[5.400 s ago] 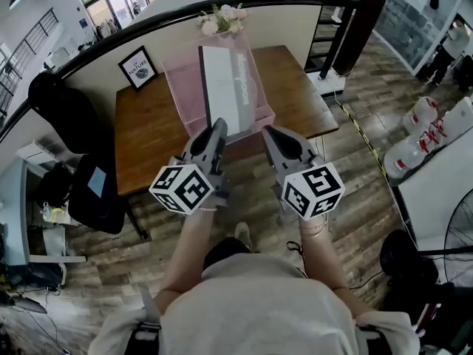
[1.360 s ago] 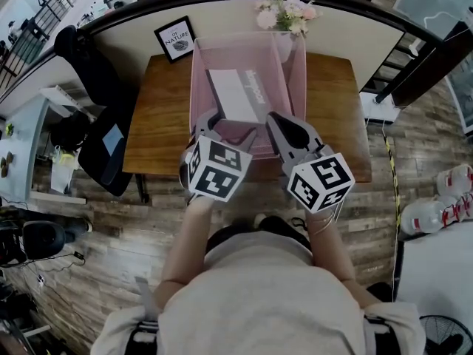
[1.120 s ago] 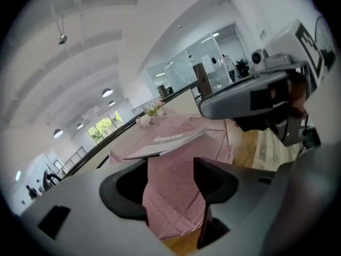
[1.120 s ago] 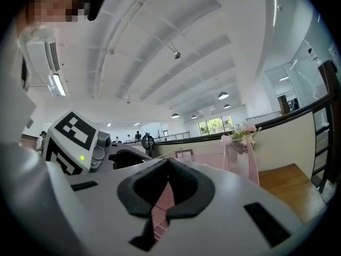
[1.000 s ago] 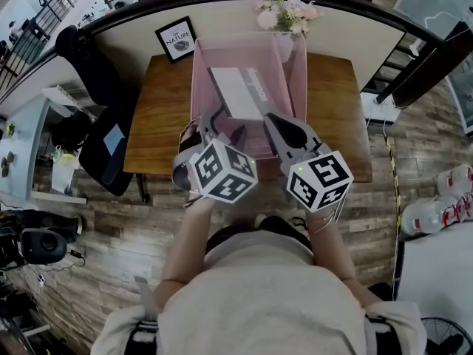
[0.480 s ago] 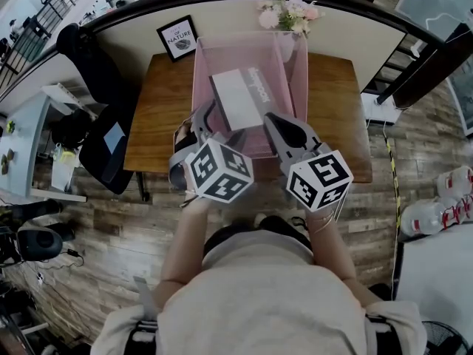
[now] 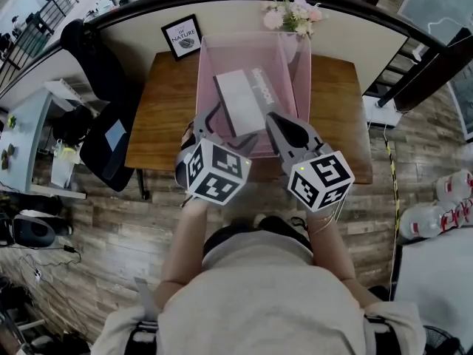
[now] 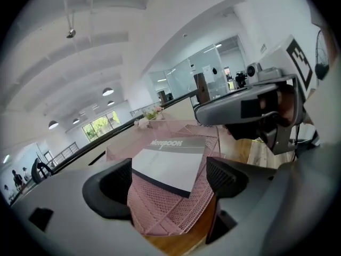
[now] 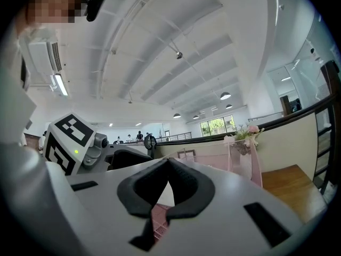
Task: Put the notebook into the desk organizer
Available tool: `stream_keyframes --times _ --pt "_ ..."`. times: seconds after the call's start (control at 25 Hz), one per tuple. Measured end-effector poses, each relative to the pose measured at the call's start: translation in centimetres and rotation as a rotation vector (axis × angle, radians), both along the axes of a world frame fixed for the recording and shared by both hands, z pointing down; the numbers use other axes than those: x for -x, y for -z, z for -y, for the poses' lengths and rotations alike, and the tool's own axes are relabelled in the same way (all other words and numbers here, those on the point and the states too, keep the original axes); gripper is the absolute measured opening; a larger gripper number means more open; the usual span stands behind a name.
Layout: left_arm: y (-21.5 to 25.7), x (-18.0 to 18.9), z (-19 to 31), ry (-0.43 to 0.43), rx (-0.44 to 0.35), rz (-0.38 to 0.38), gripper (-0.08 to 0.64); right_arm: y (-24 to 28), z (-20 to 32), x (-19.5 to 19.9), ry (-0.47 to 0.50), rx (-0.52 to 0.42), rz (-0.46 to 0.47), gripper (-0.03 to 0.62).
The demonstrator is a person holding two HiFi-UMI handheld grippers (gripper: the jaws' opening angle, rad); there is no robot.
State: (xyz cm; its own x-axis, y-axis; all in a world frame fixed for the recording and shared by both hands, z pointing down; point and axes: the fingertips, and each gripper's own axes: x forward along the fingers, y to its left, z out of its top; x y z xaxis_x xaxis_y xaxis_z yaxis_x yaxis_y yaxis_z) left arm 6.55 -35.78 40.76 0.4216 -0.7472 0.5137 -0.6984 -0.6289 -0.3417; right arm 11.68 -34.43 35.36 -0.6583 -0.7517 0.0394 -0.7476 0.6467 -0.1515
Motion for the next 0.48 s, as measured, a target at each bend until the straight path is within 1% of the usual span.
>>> stream_keyframes --times 0.16,0.24,0.36,0.48 --pt "1.0 -0.1 -0.1 0.002 -0.030 -0.056 0.442 0.7 0.0 -0.1 -0.006 -0.020 0.000 0.012" --pt "1.5 -0.2 -0.2 0.001 -0.038 -0.100 0.440 1.1 0.0 -0.3 -0.016 -0.034 0.000 0.012" --pt "2.1 -0.3 -0.5 -0.002 -0.045 -0.162 0.396 1.7 -0.1 -0.3 -0.017 -0.050 -0.002 0.012" --pt "3.2 -0.1 -0.6 -0.002 -0.074 -0.209 0.357 2.3 -0.4 0.0 -0.012 -0.063 -0.002 0.012"
